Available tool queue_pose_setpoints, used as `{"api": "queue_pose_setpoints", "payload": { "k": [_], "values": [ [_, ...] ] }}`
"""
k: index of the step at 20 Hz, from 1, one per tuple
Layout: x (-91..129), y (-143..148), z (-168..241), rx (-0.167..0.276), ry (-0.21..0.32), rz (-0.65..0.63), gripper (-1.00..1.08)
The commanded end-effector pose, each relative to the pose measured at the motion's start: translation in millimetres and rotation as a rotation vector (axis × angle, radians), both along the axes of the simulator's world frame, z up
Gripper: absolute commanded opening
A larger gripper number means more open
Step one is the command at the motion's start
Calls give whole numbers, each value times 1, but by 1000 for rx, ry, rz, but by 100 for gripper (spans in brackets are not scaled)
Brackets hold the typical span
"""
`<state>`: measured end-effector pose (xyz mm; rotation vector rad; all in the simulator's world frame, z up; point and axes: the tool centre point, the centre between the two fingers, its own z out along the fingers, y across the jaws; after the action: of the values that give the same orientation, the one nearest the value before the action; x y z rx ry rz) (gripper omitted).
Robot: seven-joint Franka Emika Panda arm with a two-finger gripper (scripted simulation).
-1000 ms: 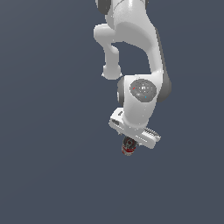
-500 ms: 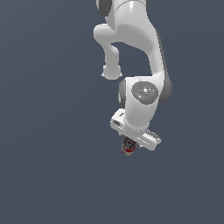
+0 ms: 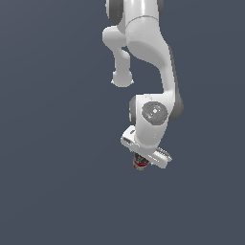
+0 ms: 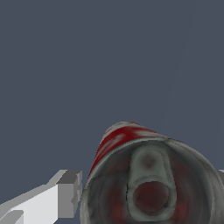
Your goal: Pick up the object and move it to a goal position.
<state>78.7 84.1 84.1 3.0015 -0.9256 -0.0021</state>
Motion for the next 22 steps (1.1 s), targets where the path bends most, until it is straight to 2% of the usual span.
{"api": "queue_pose_setpoints", "payload": {
  "k": [1,6,7,22],
  "values": [
    [0,0,-7,0,-1,-1,100],
    [2,0,-7,0,-1,-1,100],
    [2,0,-7,0,-1,-1,-100],
    [2,-7,2,0,0,0,-100]
  ]
}}
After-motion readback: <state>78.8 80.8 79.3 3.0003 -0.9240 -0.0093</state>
